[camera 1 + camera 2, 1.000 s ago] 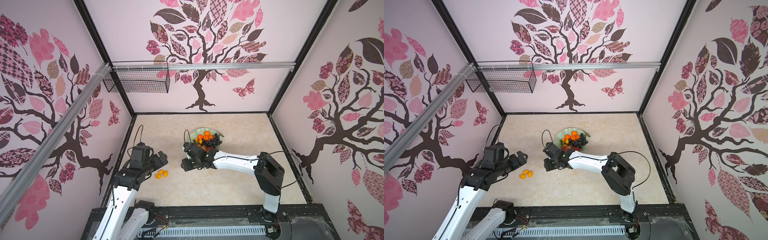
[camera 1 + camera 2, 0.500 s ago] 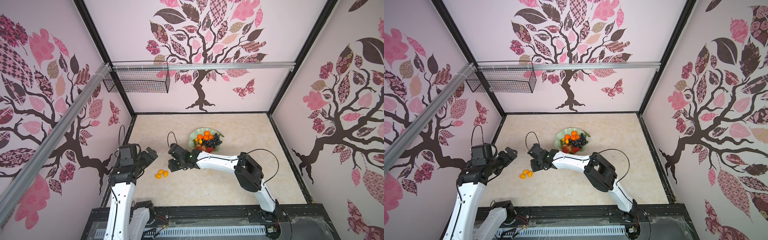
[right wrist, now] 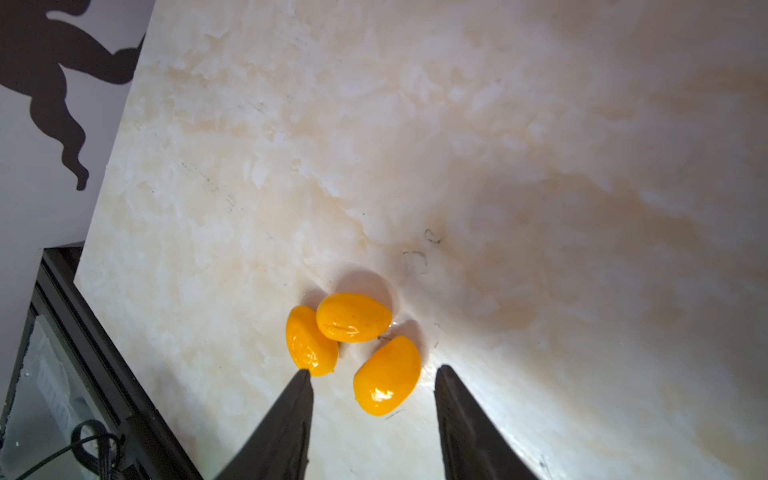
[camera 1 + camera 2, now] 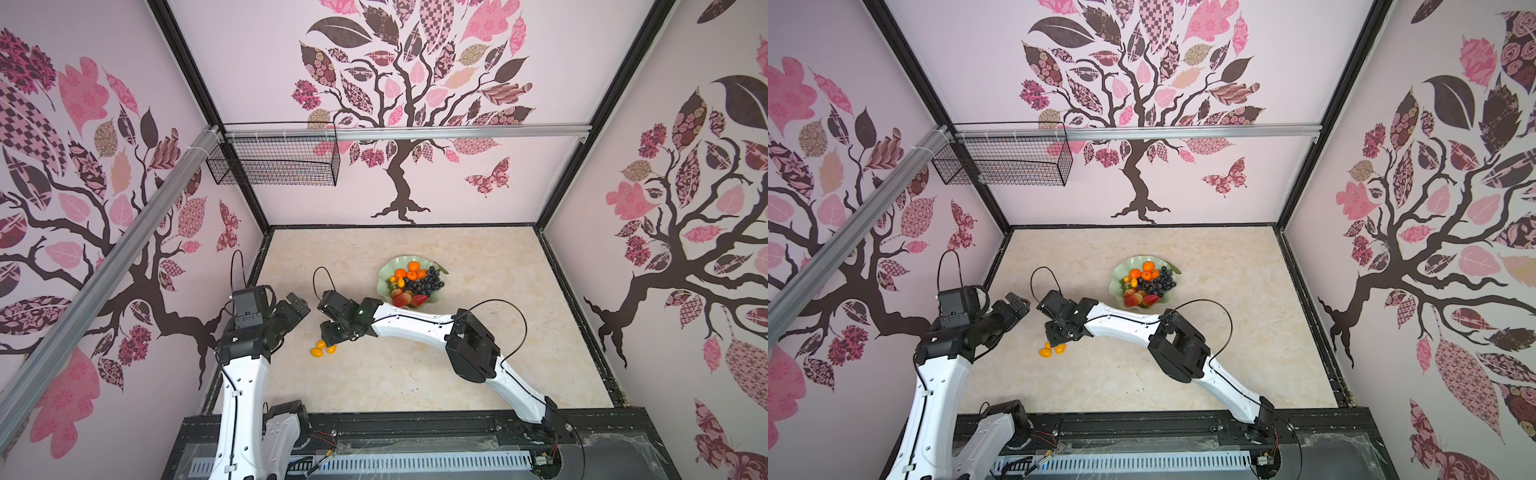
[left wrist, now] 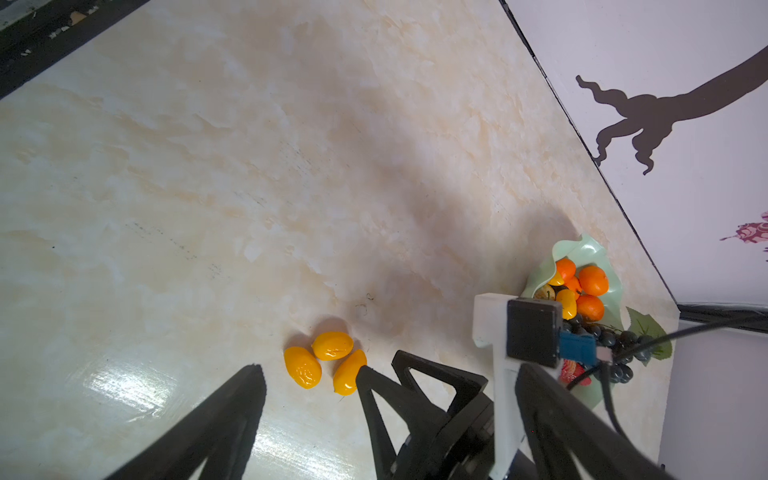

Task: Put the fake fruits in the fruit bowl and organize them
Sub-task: 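Move the open right gripper back over the cluster of three kumquats, then lower the right gripper and close it on the nearest yellow kumquat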

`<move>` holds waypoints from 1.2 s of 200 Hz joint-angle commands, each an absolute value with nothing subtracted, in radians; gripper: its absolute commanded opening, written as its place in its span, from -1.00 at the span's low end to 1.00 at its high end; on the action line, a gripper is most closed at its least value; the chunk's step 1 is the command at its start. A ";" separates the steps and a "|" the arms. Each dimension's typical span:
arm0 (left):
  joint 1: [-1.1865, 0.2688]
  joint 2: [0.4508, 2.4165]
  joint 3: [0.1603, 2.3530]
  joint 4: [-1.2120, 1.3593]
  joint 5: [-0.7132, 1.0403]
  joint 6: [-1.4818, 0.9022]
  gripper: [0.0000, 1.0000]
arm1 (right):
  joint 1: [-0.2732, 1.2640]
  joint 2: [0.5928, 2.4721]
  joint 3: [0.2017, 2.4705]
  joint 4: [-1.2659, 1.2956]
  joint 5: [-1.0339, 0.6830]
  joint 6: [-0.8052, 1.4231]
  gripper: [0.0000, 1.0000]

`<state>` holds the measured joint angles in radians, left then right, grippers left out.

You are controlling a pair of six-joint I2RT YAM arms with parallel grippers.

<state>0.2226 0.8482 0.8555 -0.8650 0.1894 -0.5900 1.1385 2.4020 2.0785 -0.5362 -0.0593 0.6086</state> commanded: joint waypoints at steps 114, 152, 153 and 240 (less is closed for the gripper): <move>0.233 0.861 0.813 -0.822 0.232 -0.565 0.97 | 1.151 2.534 2.169 -0.682 -0.031 0.579 0.03; 0.232 0.857 0.808 -0.817 0.232 -0.563 0.96 | 1.151 2.536 2.168 -0.697 -0.028 0.578 -0.05; 0.233 0.857 0.808 -0.817 0.233 -0.563 0.96 | 1.150 2.536 2.168 -0.697 -0.028 0.577 -0.04; 0.234 0.865 0.798 -0.805 0.233 -0.565 0.96 | 1.152 2.519 2.144 -0.704 -0.017 0.567 -0.19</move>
